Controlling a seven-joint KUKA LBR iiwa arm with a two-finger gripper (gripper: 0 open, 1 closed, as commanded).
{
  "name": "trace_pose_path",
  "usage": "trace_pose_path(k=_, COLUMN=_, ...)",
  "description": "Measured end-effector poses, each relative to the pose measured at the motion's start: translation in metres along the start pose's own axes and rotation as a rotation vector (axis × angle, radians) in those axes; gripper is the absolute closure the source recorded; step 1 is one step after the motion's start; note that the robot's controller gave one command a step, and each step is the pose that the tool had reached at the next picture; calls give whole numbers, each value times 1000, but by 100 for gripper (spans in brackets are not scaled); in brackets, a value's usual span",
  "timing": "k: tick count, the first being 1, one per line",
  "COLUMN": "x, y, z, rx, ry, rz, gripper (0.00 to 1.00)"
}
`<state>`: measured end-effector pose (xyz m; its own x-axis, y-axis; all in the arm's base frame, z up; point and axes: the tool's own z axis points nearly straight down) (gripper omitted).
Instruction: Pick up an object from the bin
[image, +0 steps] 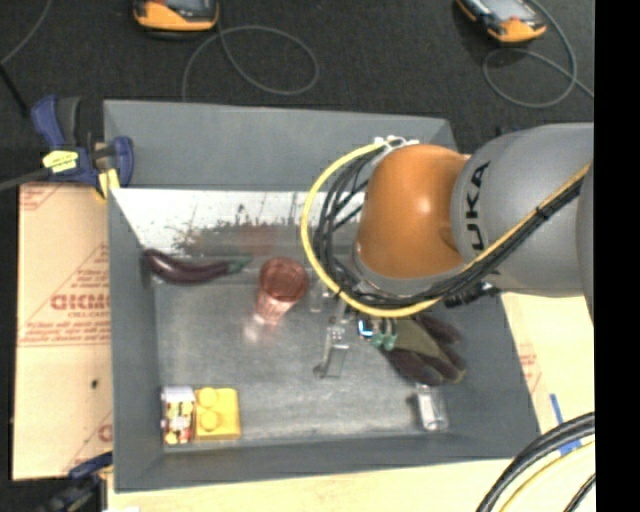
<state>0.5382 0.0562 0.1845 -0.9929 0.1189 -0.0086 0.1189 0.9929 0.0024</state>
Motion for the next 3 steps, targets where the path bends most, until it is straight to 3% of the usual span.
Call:
trace_pose_path(k=1, x=-41, y=15, z=9, rx=2, ry=-2, rz=-30, gripper=0)
trace_pose_path(k=2, x=-65, y=18, z=19, rx=0, ry=-5, rz=-6, gripper=0)
trace_pose_path(k=3, x=-51, y=22, z=58, rx=-1, ry=-9, rz=125, gripper=0)
